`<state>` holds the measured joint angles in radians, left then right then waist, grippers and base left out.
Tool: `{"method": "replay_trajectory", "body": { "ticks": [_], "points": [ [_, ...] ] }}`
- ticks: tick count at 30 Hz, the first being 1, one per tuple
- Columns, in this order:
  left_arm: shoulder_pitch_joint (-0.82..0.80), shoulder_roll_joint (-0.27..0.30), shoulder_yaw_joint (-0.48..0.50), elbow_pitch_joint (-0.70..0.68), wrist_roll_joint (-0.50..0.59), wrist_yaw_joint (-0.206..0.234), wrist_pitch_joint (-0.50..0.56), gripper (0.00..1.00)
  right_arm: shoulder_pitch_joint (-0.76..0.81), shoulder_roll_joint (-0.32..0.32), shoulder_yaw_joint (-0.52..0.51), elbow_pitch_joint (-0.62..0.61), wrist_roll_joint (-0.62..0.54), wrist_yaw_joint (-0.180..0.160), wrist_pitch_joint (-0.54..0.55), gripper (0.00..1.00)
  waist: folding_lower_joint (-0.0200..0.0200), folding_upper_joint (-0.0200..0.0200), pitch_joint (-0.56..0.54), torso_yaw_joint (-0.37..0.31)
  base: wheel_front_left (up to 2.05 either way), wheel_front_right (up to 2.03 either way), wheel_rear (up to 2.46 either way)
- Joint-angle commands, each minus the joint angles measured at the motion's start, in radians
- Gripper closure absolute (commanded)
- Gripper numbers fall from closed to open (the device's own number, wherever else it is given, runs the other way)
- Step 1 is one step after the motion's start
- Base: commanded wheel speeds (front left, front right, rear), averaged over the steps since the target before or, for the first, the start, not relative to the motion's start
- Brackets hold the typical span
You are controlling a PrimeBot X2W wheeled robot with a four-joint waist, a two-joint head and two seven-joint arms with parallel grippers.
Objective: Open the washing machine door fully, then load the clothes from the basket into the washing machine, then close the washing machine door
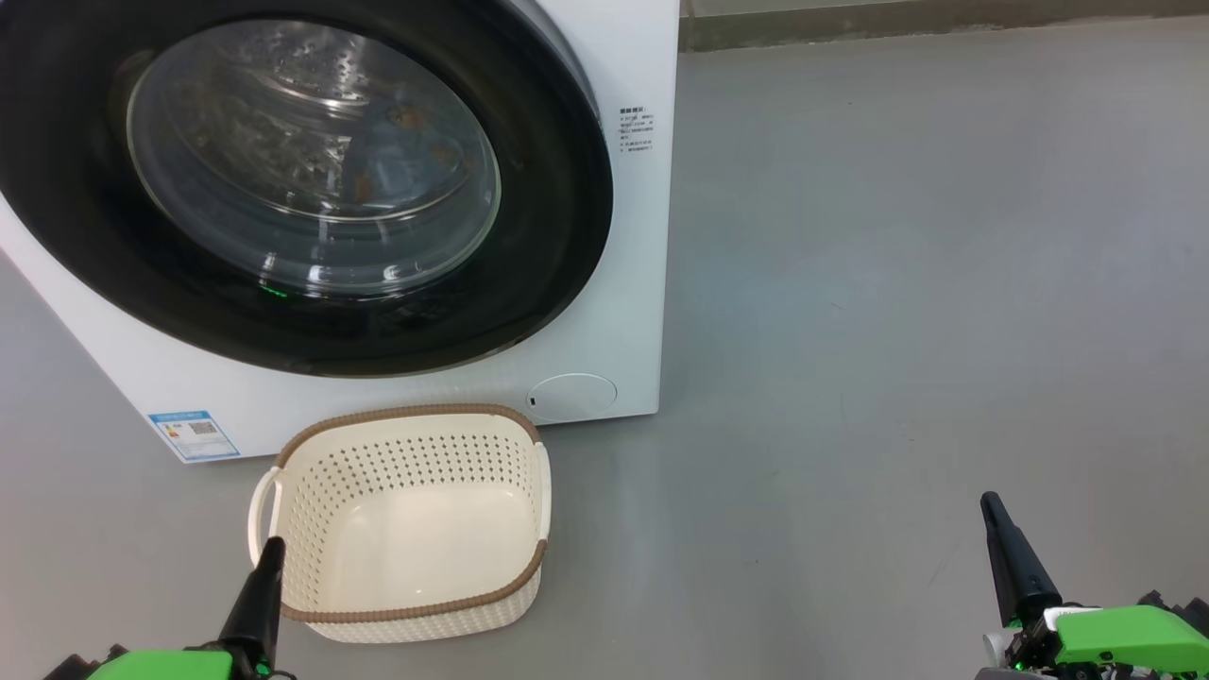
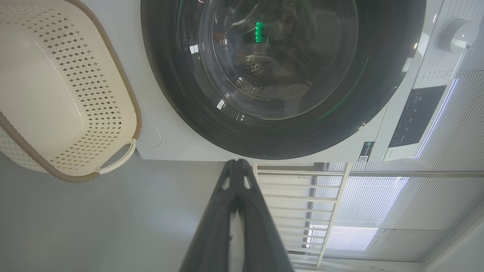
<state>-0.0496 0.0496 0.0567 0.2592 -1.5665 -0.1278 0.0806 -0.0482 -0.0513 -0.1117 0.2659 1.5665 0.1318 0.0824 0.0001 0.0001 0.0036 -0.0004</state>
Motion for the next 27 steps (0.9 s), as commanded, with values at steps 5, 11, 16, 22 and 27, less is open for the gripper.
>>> {"method": "replay_trajectory", "body": {
  "ticks": [5, 11, 16, 22, 27],
  "points": [
    [-0.057, 0.013, 0.041, -0.014, -0.056, -0.003, 0.02, 1.0, -0.058, -0.011, 0.014, -0.022, 0.056, -0.001, 0.018, 1.0, 0.0, -0.0001, -0.001, 0.0, 0.0, 0.0, 0.0],
    [-0.057, 0.012, 0.042, -0.014, -0.054, -0.003, 0.021, 1.0, -0.058, -0.01, 0.013, -0.022, 0.054, -0.001, 0.019, 1.0, 0.0, -0.0001, -0.001, 0.0, 0.0, 0.0, 0.0],
    [-0.057, 0.011, 0.043, -0.014, -0.053, -0.003, 0.022, 1.0, -0.058, -0.009, 0.012, -0.022, 0.053, -0.001, 0.02, 1.0, 0.0, -0.0001, -0.001, 0.0, 0.0, 0.0, 0.0],
    [-0.057, 0.01, 0.045, -0.014, -0.052, -0.003, 0.023, 1.0, -0.059, -0.008, 0.01, -0.022, 0.053, -0.001, 0.021, 1.0, 0.0, -0.0001, -0.001, 0.0, 0.0, 0.0, 0.0],
    [-0.057, 0.01, 0.045, -0.014, -0.052, -0.003, 0.023, 1.0, -0.059, -0.008, 0.01, -0.022, 0.052, -0.001, 0.021, 1.0, 0.0, -0.0001, -0.001, 0.0, 0.0, 0.0, 0.0]
  ]
}}
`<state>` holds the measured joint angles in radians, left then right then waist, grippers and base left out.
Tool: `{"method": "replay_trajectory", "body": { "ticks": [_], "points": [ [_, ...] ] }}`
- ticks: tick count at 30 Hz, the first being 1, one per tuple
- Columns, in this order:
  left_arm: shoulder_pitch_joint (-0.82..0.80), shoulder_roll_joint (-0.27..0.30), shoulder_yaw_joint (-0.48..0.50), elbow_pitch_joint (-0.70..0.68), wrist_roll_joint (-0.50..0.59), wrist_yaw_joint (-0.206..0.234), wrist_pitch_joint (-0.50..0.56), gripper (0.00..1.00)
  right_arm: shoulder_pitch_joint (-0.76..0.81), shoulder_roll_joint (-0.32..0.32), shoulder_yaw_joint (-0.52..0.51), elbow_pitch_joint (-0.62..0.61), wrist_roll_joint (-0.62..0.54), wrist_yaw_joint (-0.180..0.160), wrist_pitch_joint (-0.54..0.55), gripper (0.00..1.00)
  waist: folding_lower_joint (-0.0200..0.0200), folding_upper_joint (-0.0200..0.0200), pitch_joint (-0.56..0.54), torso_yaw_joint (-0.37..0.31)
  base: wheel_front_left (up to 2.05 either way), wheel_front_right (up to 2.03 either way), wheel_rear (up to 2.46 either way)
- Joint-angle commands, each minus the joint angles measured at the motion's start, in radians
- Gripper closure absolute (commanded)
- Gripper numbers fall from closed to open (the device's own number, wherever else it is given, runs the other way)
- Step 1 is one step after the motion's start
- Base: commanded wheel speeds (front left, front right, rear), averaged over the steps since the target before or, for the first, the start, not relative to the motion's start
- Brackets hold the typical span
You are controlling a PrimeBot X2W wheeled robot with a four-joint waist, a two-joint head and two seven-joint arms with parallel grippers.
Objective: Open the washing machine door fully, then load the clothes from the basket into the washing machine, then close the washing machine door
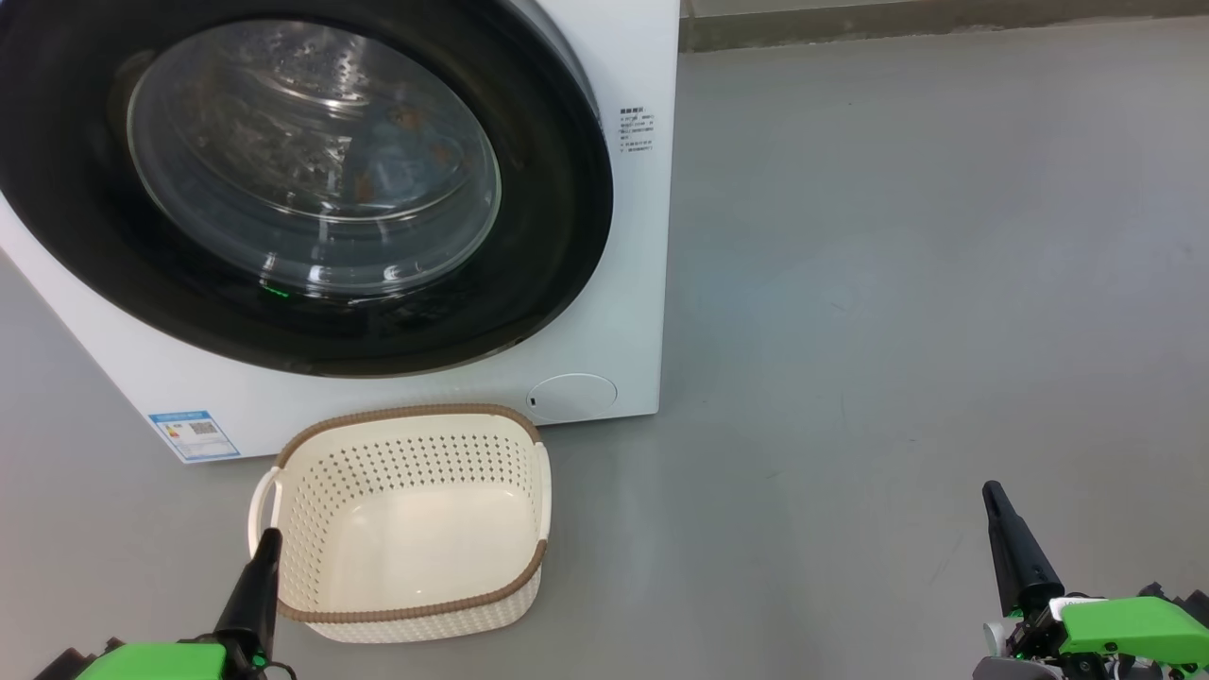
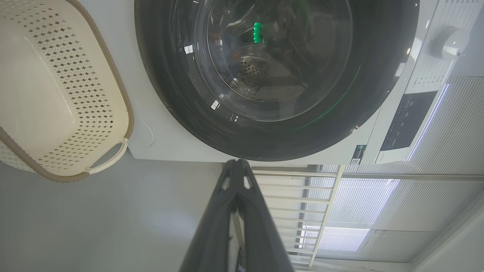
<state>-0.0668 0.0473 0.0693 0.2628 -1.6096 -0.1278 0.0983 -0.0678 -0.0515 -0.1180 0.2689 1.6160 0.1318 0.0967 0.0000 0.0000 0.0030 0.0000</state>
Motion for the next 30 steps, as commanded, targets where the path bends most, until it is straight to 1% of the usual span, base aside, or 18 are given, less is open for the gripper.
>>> {"method": "replay_trajectory", "body": {
  "ticks": [1, 30],
  "points": [
    [-0.04, 0.012, 0.033, -0.018, -0.009, -0.003, 0.006, 1.0, -0.039, -0.008, 0.016, -0.025, 0.002, -0.001, 0.007, 1.0, 0.0, 0.0, 0.0, 0.0, 0.0, 0.0, 0.0],
    [-0.041, 0.009, 0.037, -0.018, -0.005, -0.003, 0.009, 1.0, -0.039, -0.005, 0.012, -0.025, -0.001, -0.001, 0.011, 1.0, 0.0, 0.0, 0.0, 0.0, 0.0, 0.0, 0.0]
  ]
}}
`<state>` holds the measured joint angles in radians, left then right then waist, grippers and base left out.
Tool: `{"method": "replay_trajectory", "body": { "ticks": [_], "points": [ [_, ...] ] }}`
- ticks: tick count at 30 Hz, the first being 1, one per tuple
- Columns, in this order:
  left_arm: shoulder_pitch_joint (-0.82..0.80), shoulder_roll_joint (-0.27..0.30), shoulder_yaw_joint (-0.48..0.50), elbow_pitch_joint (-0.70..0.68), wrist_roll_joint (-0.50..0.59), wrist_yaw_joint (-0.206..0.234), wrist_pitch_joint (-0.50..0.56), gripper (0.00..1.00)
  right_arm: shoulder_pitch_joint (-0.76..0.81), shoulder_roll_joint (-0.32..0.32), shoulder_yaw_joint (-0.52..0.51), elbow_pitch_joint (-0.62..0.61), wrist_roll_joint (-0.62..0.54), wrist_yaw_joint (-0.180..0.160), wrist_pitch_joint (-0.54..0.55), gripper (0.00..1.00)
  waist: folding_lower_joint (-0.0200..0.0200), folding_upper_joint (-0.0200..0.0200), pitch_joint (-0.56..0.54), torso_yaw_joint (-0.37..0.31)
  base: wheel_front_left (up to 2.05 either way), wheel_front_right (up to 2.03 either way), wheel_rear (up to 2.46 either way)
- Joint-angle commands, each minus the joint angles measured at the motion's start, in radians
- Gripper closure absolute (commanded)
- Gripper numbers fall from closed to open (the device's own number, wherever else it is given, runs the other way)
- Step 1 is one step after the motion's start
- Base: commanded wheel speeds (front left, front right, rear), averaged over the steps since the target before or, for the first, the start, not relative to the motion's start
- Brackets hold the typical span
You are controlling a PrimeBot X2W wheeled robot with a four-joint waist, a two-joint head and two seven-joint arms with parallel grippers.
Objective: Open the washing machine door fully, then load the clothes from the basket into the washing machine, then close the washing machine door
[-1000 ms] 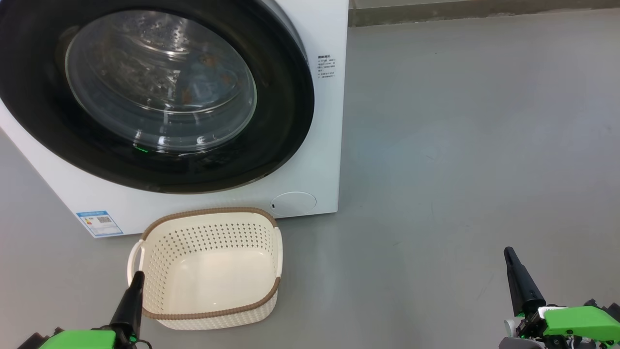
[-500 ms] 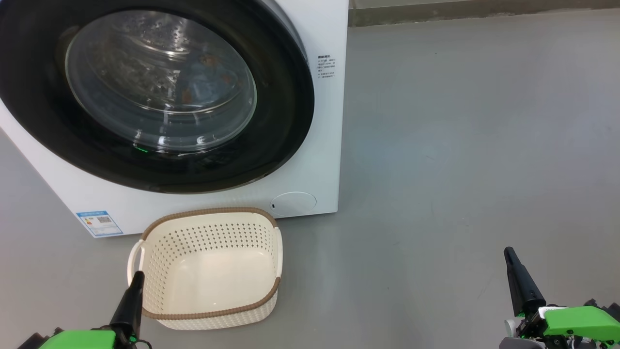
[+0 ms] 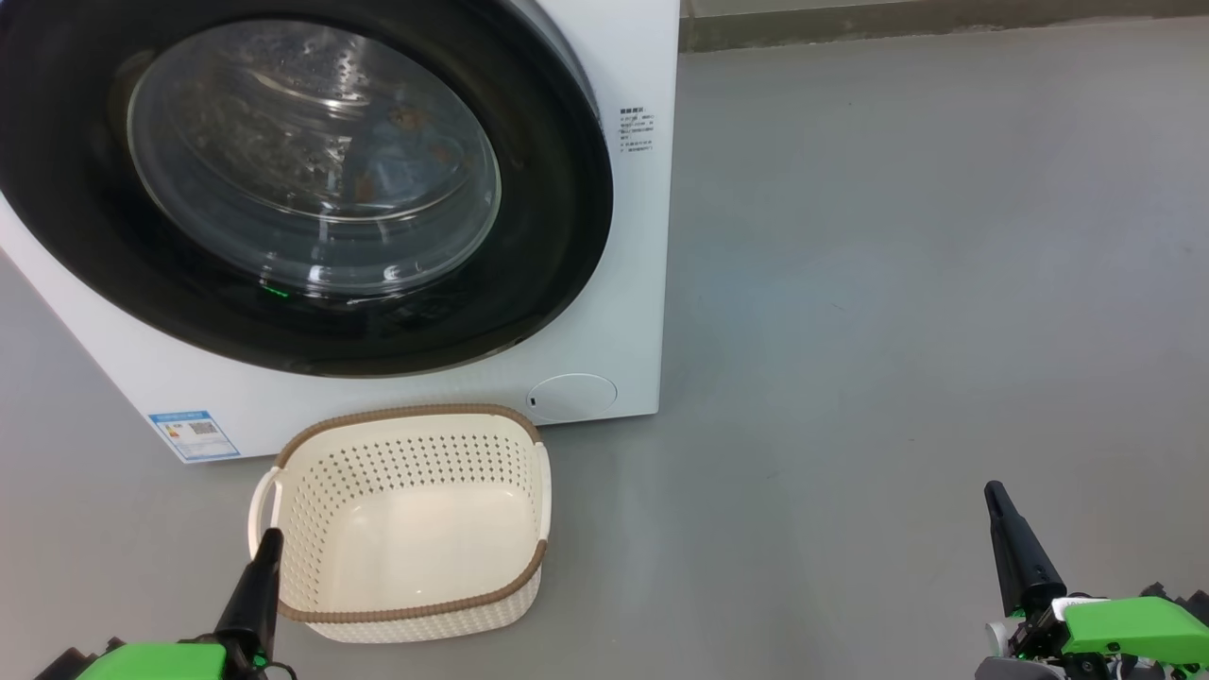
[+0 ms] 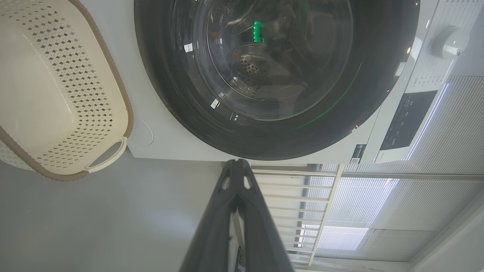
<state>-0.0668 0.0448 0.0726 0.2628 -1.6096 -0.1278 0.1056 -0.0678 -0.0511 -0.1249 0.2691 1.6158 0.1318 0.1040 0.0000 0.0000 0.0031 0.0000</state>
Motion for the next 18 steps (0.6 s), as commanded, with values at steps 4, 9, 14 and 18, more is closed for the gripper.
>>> {"method": "replay_trajectory", "body": {
  "ticks": [4, 9, 14, 18],
  "points": [
    [-0.041, 0.011, 0.034, -0.018, -0.005, -0.003, 0.002, 1.0, -0.039, -0.005, 0.018, -0.025, -0.002, -0.001, 0.004, 1.0, 0.0, 0.0, 0.0, 0.0, 0.0, 0.0, 0.0],
    [-0.041, 0.011, 0.035, -0.018, -0.004, -0.003, 0.003, 1.0, -0.039, -0.004, 0.017, -0.025, -0.002, -0.001, 0.004, 1.0, 0.0, 0.0, 0.0, 0.0, 0.0, 0.0, 0.0],
    [-0.041, 0.01, 0.035, -0.018, -0.004, -0.003, 0.003, 1.0, -0.04, -0.004, 0.017, -0.025, -0.002, -0.001, 0.005, 1.0, 0.0, 0.0, 0.0, 0.0, 0.0, 0.0, 0.0],
    [-0.041, 0.01, 0.036, -0.018, -0.003, -0.003, 0.003, 1.0, -0.04, -0.004, 0.017, -0.025, -0.003, -0.001, 0.005, 1.0, 0.0, 0.0, 0.0, 0.0, 0.0, 0.0, 0.0]
  ]
}}
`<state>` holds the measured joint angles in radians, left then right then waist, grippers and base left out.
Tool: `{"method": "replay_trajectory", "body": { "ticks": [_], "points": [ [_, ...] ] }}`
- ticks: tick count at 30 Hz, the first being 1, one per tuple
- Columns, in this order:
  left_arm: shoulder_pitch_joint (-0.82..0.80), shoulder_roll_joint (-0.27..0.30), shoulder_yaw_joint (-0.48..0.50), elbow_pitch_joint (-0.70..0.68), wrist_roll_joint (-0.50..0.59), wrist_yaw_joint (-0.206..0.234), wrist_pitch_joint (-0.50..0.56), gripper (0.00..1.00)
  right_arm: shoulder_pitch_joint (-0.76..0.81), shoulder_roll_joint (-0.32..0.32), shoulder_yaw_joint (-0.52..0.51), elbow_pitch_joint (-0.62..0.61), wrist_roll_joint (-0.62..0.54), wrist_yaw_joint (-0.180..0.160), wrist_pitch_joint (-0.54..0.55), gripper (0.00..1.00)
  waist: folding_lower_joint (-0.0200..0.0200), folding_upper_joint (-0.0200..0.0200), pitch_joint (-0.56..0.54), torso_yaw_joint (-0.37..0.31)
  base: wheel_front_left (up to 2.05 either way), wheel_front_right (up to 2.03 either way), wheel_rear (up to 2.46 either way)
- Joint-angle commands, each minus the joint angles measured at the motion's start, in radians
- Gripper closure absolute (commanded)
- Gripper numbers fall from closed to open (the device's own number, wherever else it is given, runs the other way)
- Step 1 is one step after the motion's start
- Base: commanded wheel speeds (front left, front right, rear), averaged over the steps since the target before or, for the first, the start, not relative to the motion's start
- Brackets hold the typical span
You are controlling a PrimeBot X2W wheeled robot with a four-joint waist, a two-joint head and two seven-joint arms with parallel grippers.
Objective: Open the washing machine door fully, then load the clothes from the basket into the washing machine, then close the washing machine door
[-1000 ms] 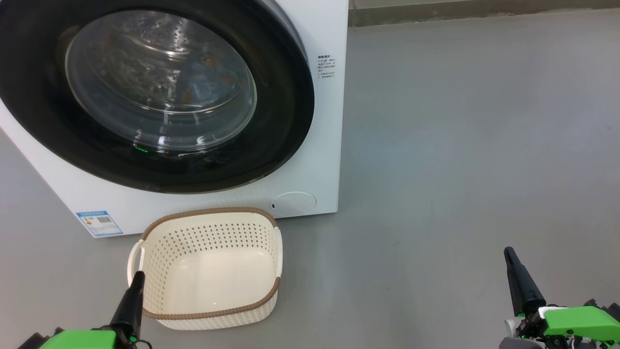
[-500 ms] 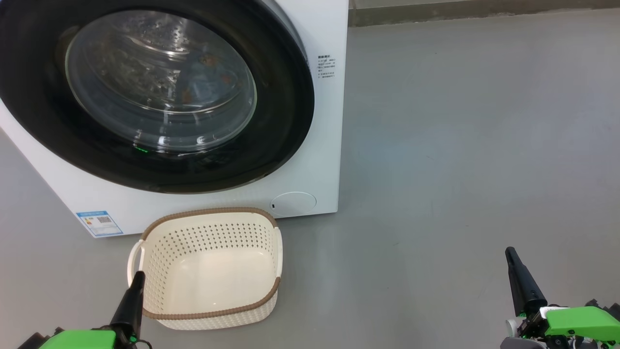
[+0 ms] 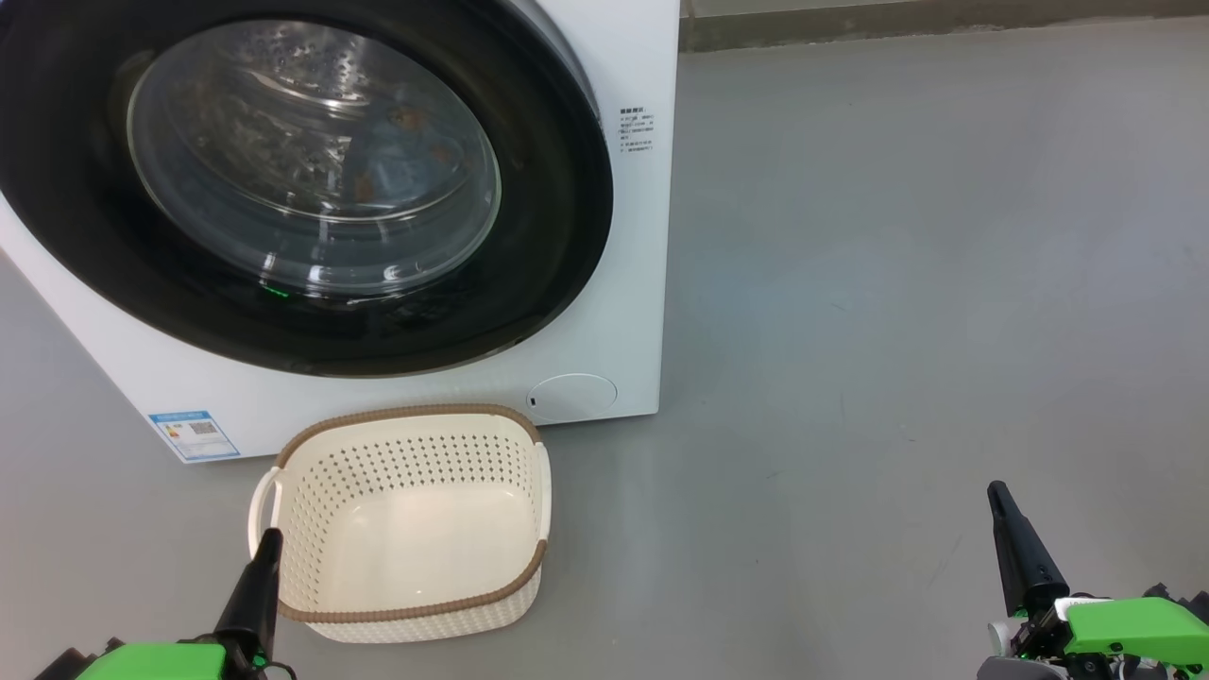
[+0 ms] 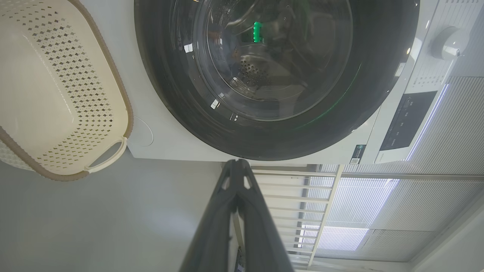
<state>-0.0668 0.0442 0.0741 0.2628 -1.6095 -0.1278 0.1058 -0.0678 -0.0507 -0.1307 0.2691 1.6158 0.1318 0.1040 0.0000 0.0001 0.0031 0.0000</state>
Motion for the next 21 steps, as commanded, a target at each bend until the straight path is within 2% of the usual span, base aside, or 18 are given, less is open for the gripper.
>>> {"method": "replay_trajectory", "body": {
  "ticks": [1, 21],
  "points": [
    [-0.041, 0.01, 0.034, -0.018, -0.004, -0.003, 0.003, 1.0, -0.04, -0.004, 0.022, -0.025, -0.003, -0.001, 0.005, 1.0, 0.0, -0.0001, 0.0, 0.0, 0.0, 0.0, 0.0],
    [-0.041, 0.009, 0.036, -0.018, -0.002, -0.003, 0.005, 1.0, -0.04, -0.003, 0.02, -0.025, -0.004, -0.001, 0.006, 1.0, 0.0, -0.0001, 0.0, 0.0, 0.0, 0.0, 0.0]
  ]
}}
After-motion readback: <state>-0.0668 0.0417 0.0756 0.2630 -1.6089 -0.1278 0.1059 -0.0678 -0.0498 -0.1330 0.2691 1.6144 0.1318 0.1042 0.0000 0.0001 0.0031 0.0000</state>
